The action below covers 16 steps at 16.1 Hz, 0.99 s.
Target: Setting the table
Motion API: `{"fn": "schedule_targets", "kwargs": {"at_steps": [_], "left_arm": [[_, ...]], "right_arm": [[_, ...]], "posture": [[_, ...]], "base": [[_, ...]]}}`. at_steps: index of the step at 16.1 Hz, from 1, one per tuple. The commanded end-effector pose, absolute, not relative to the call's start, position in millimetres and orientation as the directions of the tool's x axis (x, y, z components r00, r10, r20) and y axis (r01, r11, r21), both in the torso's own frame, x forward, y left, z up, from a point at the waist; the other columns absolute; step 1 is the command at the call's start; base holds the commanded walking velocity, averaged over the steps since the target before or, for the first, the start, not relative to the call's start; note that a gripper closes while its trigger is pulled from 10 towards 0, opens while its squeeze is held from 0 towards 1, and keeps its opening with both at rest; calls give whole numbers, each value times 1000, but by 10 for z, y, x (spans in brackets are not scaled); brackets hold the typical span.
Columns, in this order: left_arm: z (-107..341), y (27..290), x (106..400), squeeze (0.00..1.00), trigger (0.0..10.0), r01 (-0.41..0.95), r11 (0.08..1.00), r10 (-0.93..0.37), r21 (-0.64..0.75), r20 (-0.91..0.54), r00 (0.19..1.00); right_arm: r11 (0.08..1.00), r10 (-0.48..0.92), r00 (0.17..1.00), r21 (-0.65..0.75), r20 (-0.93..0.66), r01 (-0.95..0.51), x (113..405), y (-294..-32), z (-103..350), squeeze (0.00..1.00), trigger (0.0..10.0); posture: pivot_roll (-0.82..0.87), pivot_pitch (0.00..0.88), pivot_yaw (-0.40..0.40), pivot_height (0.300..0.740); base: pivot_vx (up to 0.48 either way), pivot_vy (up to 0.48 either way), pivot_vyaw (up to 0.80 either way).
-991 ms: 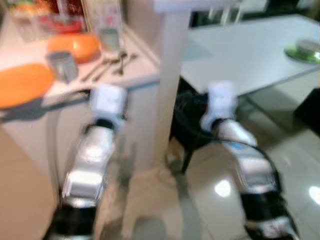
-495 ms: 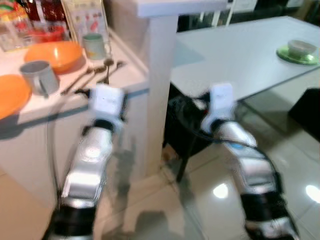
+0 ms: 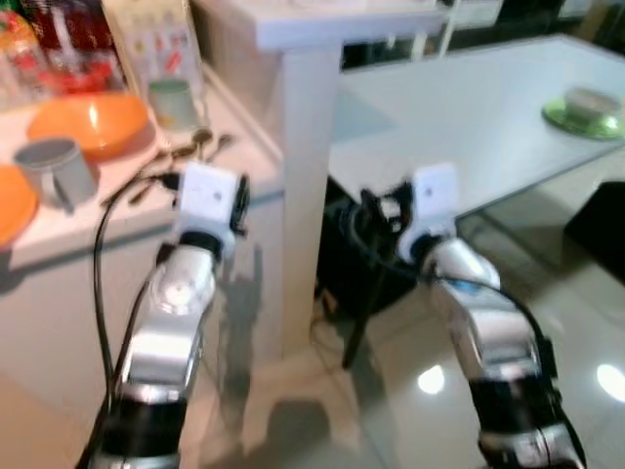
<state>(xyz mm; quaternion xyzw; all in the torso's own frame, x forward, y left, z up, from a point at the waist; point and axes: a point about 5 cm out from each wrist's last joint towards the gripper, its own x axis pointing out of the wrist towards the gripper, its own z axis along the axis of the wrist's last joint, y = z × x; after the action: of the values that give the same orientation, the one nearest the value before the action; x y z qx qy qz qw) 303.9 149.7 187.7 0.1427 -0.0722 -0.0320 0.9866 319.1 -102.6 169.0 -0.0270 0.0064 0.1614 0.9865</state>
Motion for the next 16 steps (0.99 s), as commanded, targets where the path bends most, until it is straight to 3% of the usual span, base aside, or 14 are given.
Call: {"fn": "schedule_targets", "kwargs": {"at_steps": [1,6,8,16], "left_arm": [[1903,1584,3057,0,10000,15,956,-57,293,134,989],[1905,1609,3050,0,10000,6,955,-48,296,134,990],[1903,1616,3046,0,10000,7,954,-48,298,132,990],[1873,1656,3036,0,10000,45,954,-80,295,108,991]], "right_arm": [[920,383,924,-89,7,-381,3164,-879,1766,0,10000],[907,415,910,-83,0,-413,3125,-855,1748,0,10000],[918,397,918,-12,14,-397,3105,-893,1745,0,10000],[872,486,874,-52,-17,-486,2903,-920,1700,0,10000]], "posture": [[52,0,-54,740],[54,0,-57,740],[53,0,-56,740],[39,0,-49,740]], "base": [[356,0,0],[360,0,800],[360,0,0],[360,0,0]]}}
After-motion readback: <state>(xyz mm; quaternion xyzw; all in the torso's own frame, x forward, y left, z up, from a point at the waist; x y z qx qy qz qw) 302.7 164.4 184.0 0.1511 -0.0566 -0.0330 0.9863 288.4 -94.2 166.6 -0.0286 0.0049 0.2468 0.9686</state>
